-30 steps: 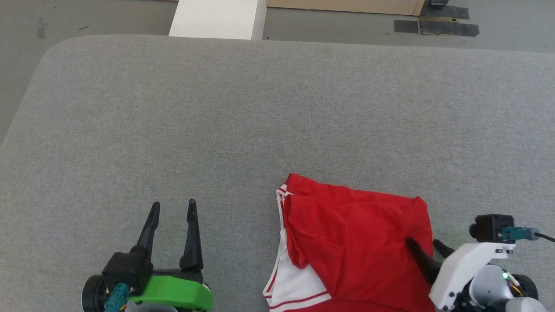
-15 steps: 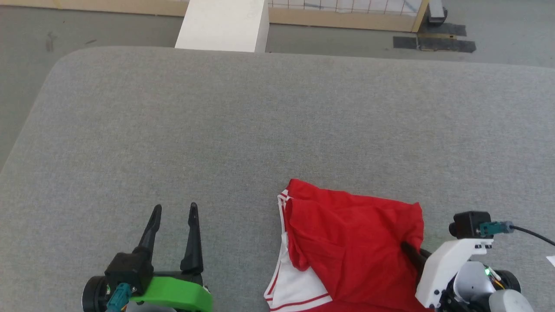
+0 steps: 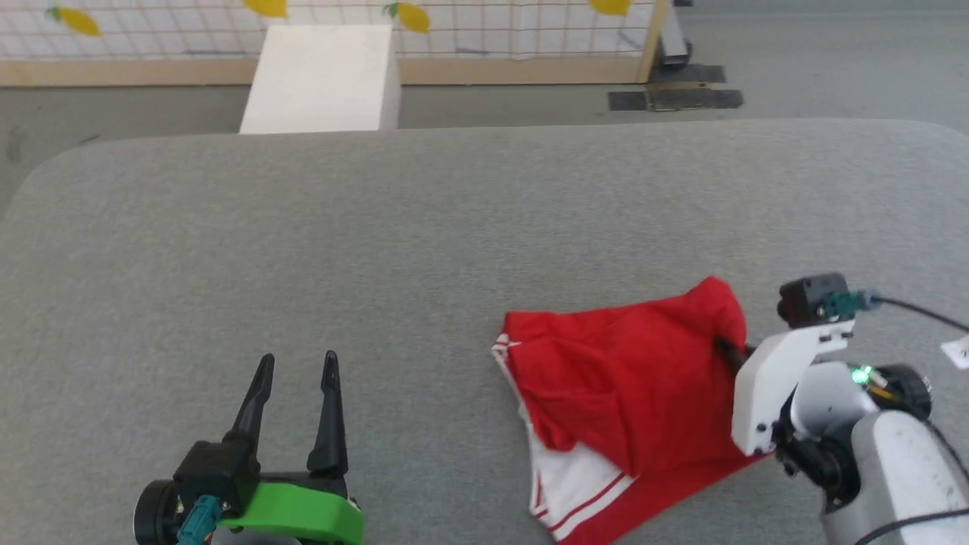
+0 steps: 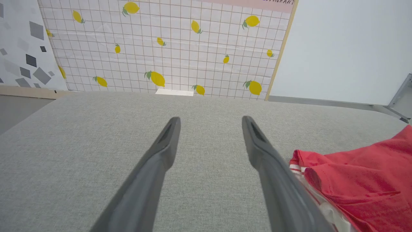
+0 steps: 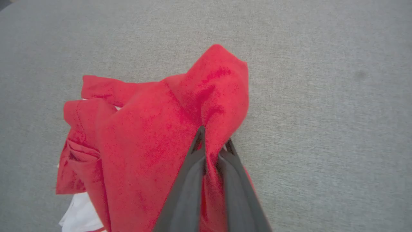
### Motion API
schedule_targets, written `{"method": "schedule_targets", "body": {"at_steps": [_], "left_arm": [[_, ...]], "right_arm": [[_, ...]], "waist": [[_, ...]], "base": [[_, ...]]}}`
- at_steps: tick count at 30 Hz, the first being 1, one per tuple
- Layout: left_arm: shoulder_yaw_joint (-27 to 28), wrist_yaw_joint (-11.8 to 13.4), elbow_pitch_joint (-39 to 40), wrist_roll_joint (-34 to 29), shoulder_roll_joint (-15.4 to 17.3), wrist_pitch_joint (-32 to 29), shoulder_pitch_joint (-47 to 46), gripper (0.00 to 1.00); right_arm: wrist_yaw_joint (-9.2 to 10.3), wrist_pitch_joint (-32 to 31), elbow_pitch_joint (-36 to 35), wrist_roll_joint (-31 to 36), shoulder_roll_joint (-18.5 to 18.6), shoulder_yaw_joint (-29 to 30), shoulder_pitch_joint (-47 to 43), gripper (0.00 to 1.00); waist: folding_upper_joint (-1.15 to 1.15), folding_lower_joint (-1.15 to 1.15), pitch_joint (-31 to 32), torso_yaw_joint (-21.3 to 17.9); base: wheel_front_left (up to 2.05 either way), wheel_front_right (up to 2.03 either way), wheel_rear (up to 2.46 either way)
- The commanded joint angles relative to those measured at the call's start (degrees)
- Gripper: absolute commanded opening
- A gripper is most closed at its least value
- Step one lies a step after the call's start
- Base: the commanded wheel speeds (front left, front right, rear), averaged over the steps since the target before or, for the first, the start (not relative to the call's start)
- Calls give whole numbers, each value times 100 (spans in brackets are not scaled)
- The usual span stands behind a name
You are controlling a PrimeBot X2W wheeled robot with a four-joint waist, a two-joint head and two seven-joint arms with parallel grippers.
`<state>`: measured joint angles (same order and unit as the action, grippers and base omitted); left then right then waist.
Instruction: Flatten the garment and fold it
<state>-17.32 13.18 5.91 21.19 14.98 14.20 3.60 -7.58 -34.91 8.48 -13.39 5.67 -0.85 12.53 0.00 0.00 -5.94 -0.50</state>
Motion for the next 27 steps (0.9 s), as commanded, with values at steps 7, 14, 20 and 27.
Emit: {"method": "schedule_targets", "body": {"at_steps": [7,14,20,27], "left_arm": [[31,98,113,-9,70,-35,43,100],[44,112,223,-44,135,-94,-118,100],[38,139,392,-186,249,-215,-404,100],[84,178,759,-509,498,-410,-990,100]], "right_arm": [[9,-188,197,108,707,-472,806,0],[9,-159,399,-55,1347,-870,1550,0],[9,-13,574,-204,1843,-925,2118,0],[9,337,772,-229,2436,-708,2640,0]], "waist": [[0,0,100,-863],[0,0,-197,-1305],[0,0,-785,-1477],[0,0,-1713,-1474]], "base": [[0,0,0],[0,0,0],[0,0,0],[0,0,0]]}}
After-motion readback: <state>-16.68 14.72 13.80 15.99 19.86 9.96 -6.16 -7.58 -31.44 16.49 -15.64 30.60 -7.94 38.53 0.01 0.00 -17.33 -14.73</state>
